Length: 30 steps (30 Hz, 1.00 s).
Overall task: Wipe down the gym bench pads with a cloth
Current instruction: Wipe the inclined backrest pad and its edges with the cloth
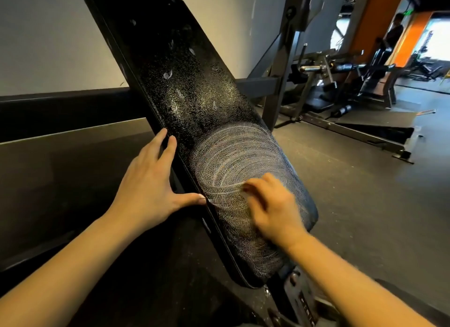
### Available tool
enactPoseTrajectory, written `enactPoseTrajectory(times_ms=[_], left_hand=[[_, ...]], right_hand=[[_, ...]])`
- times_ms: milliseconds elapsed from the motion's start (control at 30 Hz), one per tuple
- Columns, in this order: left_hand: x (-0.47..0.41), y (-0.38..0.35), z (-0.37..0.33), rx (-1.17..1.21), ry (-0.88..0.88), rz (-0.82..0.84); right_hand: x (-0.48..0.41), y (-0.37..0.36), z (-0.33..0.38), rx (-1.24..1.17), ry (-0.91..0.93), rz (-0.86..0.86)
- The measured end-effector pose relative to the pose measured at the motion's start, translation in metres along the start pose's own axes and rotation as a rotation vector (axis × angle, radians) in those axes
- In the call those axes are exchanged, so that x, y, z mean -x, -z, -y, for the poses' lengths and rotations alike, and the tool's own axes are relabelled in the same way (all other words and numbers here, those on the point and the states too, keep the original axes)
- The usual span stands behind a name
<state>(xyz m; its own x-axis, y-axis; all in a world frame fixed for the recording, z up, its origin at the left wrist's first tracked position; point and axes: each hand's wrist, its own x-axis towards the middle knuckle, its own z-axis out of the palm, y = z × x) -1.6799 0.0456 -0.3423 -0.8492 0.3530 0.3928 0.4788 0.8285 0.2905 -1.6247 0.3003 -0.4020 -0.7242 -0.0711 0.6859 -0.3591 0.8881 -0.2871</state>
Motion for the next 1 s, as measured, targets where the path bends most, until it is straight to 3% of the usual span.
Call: enactPoseTrajectory(times_ms=[100,167,233,333,433,500,600,667,767,833,900,1000], left_hand=[[0.002,-0.001,-0.004,0.021,0.004,0.003],[0.002,-0.001,-0.005,0.034,0.022,0.007],[0.001,0.001,-0.008,0.046,0.027,0.018],[0.005,0.004,-0.015,0.048,0.042,0.056],[0.014,0.000,-0.025,0.013,0.023,0.090],[0.019,-0.005,-0.027,-0.016,0.012,0.104],[0.023,-0.010,-0.026,-0.020,0.000,0.093],[0.023,-0.011,-0.025,-0.007,-0.005,0.076],[0.024,-0.012,-0.023,0.000,-0.011,0.064],[0.027,-0.013,-0.022,0.011,-0.009,0.043],[0.032,-0.016,-0.021,0.018,0.011,0.031],[0.037,-0.020,-0.020,0.031,0.001,0.027]], right_hand=[[-0.033,0.012,-0.063,0.185,-0.418,-0.097],[-0.069,0.002,-0.056,0.215,-0.516,-0.138],[-0.092,-0.016,-0.017,0.163,-0.432,-0.154],[-0.062,-0.029,0.056,-0.011,-0.074,-0.038],[0.009,-0.008,0.048,-0.091,0.140,0.114],[0.032,0.008,0.000,0.017,-0.023,0.036],[0.014,0.019,-0.066,0.159,-0.477,-0.125],[-0.022,0.010,-0.063,0.178,-0.586,-0.175],[-0.049,-0.017,0.002,0.069,-0.360,-0.168],[-0.021,-0.022,0.047,-0.036,-0.098,-0.047],[0.029,-0.007,0.047,-0.113,0.070,0.088],[0.066,0.022,-0.018,0.039,-0.070,0.037]])
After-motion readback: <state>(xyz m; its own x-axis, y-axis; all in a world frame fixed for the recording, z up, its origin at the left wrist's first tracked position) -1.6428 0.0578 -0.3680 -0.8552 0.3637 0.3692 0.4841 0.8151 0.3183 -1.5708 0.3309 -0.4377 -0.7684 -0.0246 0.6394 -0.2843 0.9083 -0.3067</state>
